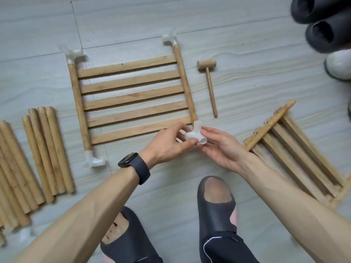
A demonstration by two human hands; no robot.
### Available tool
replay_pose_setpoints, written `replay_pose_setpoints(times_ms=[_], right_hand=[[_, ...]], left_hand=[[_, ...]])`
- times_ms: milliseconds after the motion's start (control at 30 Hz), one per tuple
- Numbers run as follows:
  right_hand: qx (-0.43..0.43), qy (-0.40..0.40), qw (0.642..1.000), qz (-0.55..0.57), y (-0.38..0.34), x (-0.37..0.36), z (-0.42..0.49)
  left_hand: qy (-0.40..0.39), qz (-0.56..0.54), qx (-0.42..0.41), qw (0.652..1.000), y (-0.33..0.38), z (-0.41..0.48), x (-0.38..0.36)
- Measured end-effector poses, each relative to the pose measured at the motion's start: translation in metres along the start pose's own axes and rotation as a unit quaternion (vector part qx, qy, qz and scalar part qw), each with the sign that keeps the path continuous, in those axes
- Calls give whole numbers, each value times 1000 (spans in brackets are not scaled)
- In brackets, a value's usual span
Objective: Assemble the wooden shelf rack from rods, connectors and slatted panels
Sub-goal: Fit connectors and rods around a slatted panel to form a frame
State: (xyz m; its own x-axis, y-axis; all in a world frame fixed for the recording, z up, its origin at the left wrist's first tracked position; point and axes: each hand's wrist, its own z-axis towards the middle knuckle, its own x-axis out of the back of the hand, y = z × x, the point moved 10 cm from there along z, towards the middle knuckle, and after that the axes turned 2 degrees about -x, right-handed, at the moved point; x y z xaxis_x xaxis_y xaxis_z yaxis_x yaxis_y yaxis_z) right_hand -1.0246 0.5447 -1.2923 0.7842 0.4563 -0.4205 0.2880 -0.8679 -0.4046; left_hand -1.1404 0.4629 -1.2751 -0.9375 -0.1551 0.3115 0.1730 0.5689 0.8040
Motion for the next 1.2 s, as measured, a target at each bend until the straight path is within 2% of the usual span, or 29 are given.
replay_pose_setpoints(times_ms=[100, 267, 333, 567, 700, 833, 967, 1200], right_hand=[[1, -16, 1000, -17, -3, -5, 2], [11, -43, 997, -61, -4, -13, -2], [7, -29, 997, -77, 0, -14, 0], [27, 3, 995, -94, 2, -13, 1], [29, 45, 993, -102, 8, 0, -2], [41, 44, 988, -144, 15, 4, -7], [41, 61, 988, -136, 18, 11, -7], [36, 97, 981, -166, 17, 18, -6]], left_hand=[[32, -61, 16, 997, -8, 3, 1], [90, -65, 6, 994, -15, 0, 28], [101, -79, 15, 992, -19, -2, 32], [81, -101, 28, 991, -21, -3, 16], [65, -43, 36, 996, -26, -2, 5], [50, 8, 23, 998, -24, -1, -5], [40, 54, 15, 998, -21, 1, -11], [26, 49, 1, 998, -17, 4, -19]])
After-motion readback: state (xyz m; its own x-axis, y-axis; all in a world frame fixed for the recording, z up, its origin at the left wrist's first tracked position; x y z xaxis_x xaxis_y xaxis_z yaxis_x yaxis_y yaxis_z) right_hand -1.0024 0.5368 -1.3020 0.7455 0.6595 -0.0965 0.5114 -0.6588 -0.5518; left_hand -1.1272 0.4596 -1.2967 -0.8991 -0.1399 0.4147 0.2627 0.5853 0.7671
